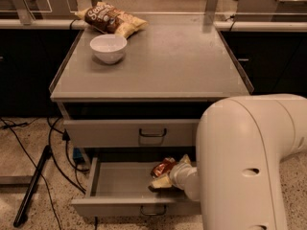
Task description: Pick coke can from middle drawer and place on counter
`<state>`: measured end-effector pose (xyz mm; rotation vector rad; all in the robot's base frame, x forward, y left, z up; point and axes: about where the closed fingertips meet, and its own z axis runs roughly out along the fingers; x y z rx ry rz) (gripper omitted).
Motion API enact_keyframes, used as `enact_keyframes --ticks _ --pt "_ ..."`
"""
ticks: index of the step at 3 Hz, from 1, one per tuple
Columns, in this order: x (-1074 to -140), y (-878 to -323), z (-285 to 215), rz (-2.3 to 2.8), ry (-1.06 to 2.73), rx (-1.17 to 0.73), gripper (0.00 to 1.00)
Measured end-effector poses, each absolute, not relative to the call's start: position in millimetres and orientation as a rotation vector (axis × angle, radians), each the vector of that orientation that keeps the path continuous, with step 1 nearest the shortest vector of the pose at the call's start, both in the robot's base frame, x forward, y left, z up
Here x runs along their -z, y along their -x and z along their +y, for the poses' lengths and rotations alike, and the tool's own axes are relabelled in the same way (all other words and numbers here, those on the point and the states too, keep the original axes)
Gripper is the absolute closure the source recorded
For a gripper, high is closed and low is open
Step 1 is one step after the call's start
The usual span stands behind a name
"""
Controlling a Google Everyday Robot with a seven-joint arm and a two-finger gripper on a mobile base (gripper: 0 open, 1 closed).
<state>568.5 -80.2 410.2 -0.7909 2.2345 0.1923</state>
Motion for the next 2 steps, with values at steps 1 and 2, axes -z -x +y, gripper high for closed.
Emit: enact_keyframes --ticks 1,2 --pt "-404.0 -574.1 -76.3 2.233 0.825 -0.190 0.00" --pt "-394.1 -580.8 -70.0 2.240 0.870 -0.190 0.00"
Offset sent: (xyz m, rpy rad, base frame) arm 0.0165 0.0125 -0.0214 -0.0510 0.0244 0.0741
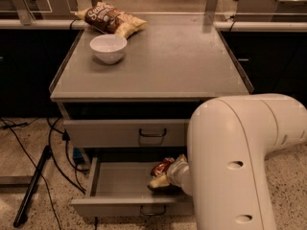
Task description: Pick coke can from middle drawer and place on counter
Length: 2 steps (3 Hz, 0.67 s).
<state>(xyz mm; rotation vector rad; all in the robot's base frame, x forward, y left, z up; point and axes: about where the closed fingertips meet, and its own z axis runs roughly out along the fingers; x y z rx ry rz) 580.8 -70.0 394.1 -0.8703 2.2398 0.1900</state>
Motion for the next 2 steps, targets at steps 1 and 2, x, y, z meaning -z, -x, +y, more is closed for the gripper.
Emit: enact_keyframes --ticks 1,2 --pt "-386.0 -586.4 -65.9 2.246 0.896 -0.198 0.00" --pt "-374.2 -594.2 -63.3 2.263 0.908 -0.216 0.00"
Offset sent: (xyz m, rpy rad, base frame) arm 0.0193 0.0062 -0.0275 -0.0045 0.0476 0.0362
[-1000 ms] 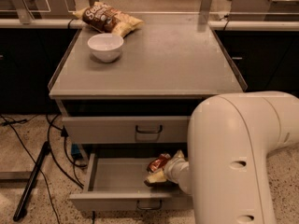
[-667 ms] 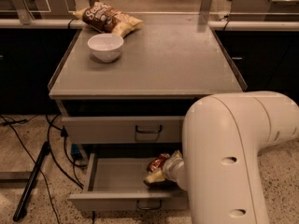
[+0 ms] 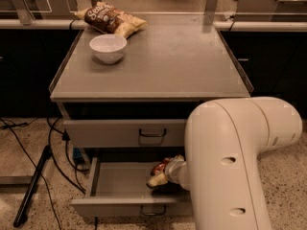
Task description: Pick coke can from middle drawer and place on counter
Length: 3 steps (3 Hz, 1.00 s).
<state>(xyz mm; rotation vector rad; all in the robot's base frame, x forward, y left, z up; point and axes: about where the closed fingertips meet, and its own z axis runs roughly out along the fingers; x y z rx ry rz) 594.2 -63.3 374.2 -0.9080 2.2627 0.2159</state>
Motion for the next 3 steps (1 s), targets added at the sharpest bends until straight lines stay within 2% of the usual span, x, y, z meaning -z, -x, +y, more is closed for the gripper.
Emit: enact_keyframes --ticks 3 --pt "-355.0 -601.9 -60.6 2.310 0.918 -0.251 0.00"
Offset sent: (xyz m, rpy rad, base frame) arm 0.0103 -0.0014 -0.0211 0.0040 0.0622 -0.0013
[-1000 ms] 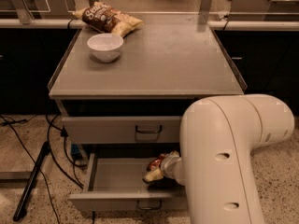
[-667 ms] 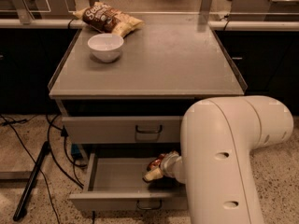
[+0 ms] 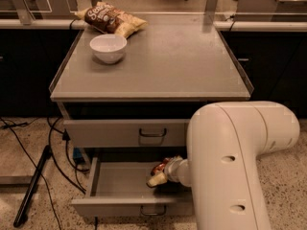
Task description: Pick coke can from middle drawer and place on counter
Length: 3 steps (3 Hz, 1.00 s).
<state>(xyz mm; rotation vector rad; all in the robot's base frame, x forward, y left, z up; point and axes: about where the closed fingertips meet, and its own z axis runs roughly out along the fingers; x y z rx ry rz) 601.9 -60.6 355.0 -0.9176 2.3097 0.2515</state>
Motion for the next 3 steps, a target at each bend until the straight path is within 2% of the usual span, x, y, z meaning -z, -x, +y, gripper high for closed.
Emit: enact_keyframes --ticks 1,3 --pt "-350.4 -602.1 -58.4 2.316 0.930 -0.264 0.03" --pt "-348.8 -602.0 -57.4 2.317 0.936 -0.267 0.50"
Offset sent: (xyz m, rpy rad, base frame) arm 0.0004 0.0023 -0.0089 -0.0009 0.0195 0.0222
